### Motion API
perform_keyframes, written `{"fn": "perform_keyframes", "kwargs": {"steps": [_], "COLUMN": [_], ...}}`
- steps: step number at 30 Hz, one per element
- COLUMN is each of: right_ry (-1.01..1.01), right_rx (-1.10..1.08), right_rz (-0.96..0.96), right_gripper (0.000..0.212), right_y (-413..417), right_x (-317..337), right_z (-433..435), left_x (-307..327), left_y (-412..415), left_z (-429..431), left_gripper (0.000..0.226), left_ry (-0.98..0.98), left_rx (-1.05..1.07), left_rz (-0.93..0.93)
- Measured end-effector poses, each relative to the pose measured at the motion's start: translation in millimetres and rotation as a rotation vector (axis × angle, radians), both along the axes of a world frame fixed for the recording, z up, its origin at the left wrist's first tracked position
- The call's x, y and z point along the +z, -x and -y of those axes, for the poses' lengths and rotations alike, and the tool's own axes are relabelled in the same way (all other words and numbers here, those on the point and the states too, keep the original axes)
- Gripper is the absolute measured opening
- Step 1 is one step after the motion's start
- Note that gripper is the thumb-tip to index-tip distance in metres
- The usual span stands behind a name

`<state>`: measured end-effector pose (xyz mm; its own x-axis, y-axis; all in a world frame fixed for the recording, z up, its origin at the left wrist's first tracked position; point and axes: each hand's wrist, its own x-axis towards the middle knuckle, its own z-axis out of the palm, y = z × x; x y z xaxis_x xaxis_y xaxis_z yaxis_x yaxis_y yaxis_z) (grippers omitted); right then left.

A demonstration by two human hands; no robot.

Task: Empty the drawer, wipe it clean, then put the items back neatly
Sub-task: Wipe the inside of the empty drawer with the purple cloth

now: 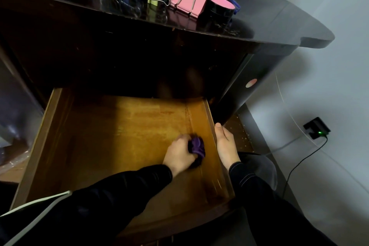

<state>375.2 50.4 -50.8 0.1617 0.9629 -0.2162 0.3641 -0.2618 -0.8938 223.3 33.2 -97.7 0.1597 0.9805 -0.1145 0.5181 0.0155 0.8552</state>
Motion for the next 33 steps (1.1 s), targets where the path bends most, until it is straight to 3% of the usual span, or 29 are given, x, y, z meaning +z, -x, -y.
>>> {"fn": "perform_keyframes", "kwargs": {"steps": [7, 10, 14, 19, 23, 28, 33], "right_ry": [0.022, 0.021, 0.022, 0.016, 0.022, 0.007, 0.021], "right_rx": [-0.027, -0.023, -0.025, -0.024, -0.017, 0.001, -0.019], "right_rz": [-0.032, -0.031, -0.032, -0.037, -0.037, -0.018, -0.023], "right_gripper": [0.045, 0.041, 0.047, 0.047, 0.04, 0.04, 0.04], "right_y": [2.1, 2.1, 1.3, 1.2, 3.3, 4.4, 4.0], "right_x": [3.8, 3.8, 3.3, 2.8, 5.6, 8.2, 8.7], "right_z": [0.9, 1.1, -0.2, -0.2, 0.4, 2.1, 2.6], "left_x": [-8.5, -9.0, -11.7, -22.2, -19.9, -13.3, -0.7], "left_y": [-15.4, -12.6, -4.5, 0.1, 0.7, -3.2, -14.3], "left_z": [50.9, 34.0, -14.8, -63.6, -60.9, -2.7, 29.9], "left_gripper": [0.028, 0.033, 0.026, 0.033, 0.034, 0.03, 0.034], "left_ry": [0.087, -0.033, -0.189, -0.381, -0.31, -0.182, 0.19], "left_rx": [-0.389, -0.329, -0.085, 0.036, 0.04, -0.191, -0.35], "left_rz": [-0.296, -0.353, -0.324, -0.492, -0.489, -0.489, -0.308]}}
